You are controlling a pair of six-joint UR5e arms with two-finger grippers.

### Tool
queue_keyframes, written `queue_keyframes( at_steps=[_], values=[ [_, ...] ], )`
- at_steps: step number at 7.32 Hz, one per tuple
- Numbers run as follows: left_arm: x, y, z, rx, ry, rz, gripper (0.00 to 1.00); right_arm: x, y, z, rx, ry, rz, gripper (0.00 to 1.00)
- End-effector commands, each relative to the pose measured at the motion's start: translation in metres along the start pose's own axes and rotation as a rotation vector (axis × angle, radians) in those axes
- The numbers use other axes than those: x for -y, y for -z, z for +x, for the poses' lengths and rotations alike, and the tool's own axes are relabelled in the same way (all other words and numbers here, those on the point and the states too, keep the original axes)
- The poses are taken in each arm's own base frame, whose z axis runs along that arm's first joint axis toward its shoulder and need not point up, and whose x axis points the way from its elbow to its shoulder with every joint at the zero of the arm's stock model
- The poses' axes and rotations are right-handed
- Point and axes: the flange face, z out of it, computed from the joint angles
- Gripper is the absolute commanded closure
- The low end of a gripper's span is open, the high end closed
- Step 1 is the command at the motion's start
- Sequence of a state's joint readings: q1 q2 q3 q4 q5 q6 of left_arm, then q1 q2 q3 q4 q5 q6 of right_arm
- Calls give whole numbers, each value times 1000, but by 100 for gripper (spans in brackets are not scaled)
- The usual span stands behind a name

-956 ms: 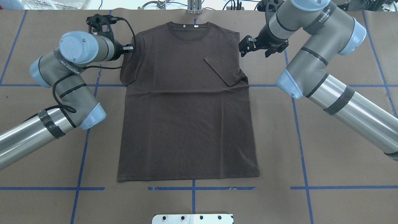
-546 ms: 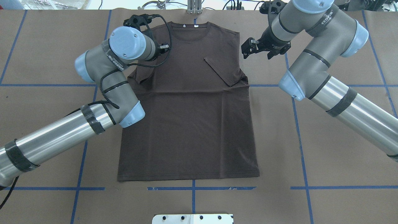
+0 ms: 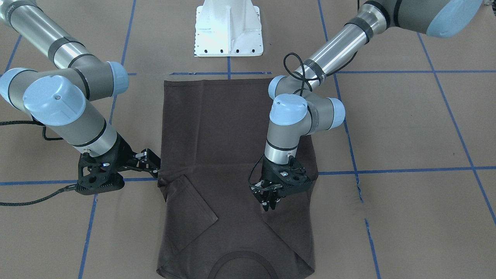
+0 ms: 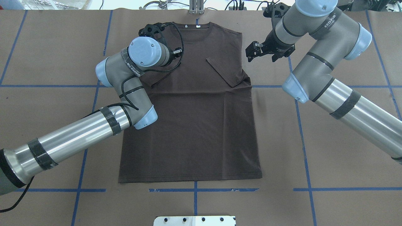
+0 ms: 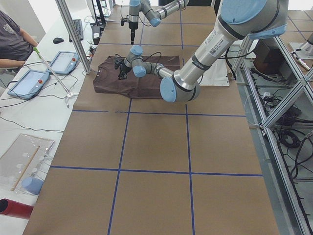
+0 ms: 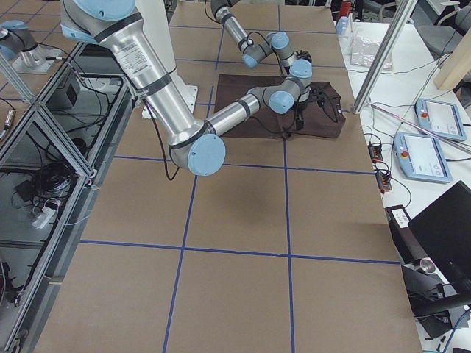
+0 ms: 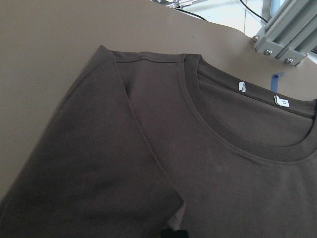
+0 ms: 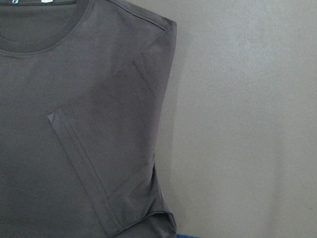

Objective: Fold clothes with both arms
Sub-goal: 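Grasp the other sleeve with the left gripper and fold it inward, then release the sleeves and move both grippers toward the shirt's near corners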

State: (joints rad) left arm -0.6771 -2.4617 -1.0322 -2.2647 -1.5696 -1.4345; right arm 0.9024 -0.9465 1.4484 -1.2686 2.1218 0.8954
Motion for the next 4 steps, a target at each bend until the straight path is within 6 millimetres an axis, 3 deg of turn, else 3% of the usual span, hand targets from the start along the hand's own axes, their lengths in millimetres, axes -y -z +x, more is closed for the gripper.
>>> queue_keyframes(
  at_steps=[1, 3, 4],
  values=[
    [-2, 26, 0, -76, -44, -2, 0, -1, 1, -1, 6, -8, -3, 0],
    [-13, 61, -27, -137, -109, -111, 0, -16, -5, 5, 2, -53, -15, 0],
    [-19, 85, -62, -147, -123, -119, 0, -45, -10, 16, 0, -74, -32, 0]
  ],
)
